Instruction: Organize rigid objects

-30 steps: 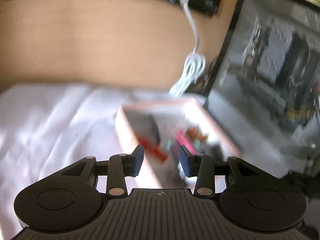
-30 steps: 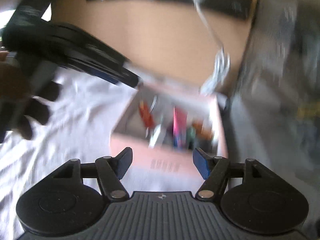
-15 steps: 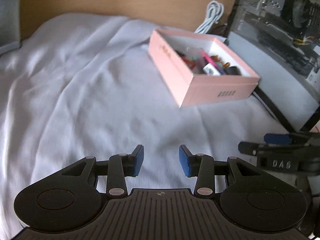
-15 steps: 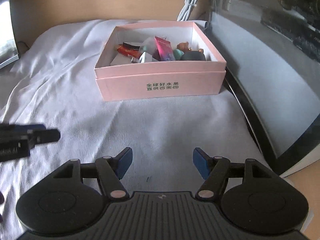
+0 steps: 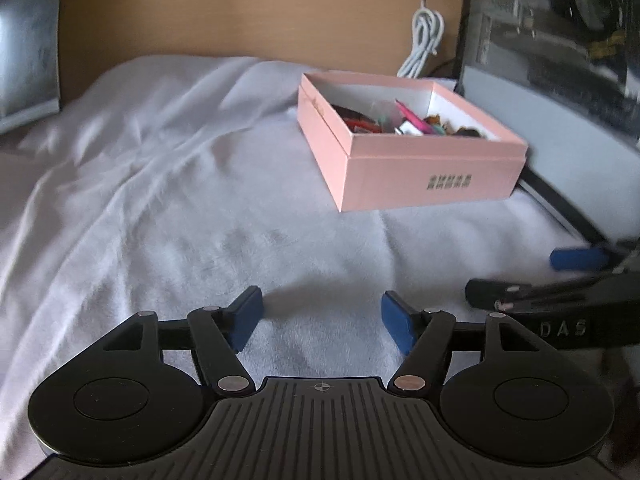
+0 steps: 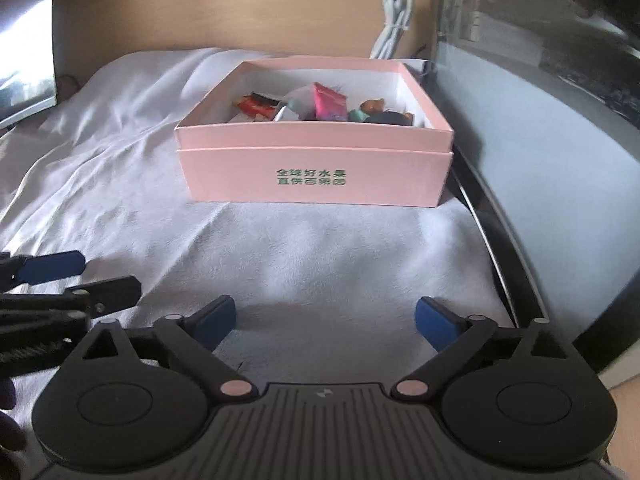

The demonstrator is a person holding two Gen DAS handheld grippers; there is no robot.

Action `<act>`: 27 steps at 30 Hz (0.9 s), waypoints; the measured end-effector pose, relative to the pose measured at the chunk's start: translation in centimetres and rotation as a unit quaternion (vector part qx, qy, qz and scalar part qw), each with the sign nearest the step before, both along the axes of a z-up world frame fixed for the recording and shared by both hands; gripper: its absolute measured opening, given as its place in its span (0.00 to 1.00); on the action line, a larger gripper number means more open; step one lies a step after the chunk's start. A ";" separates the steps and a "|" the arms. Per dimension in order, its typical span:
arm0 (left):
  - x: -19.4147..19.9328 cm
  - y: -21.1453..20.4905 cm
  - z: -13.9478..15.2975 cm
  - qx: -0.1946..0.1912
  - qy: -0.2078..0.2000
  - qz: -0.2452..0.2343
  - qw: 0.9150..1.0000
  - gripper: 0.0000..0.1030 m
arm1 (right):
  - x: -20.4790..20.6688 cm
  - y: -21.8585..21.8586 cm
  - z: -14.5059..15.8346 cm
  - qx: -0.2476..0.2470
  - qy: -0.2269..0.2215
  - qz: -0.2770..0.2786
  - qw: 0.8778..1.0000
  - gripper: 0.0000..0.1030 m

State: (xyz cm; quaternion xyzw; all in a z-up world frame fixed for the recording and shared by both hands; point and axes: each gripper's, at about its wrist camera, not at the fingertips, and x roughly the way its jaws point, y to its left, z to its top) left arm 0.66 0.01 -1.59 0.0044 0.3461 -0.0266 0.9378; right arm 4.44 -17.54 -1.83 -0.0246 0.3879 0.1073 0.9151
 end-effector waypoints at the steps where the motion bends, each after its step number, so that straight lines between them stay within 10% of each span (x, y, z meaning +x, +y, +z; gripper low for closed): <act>1: -0.1 -0.3 0.0 0.011 -0.002 0.001 1.000 0.67 | 0.1 0.0 0.0 0.000 0.001 0.001 1.000 0.96; 7: -0.2 0.0 -0.1 0.006 -0.005 0.009 1.000 0.66 | -0.7 -0.1 -0.6 0.013 -0.027 -0.008 1.000 0.97; 11: -0.4 0.5 -0.1 0.003 -0.013 0.035 0.999 0.47 | -0.9 0.0 -0.6 0.012 -0.032 -0.015 0.999 0.98; 27: -0.6 -0.1 0.0 0.013 -0.015 0.018 1.000 0.47 | -0.4 0.1 -0.8 0.012 -0.029 -0.015 0.999 1.00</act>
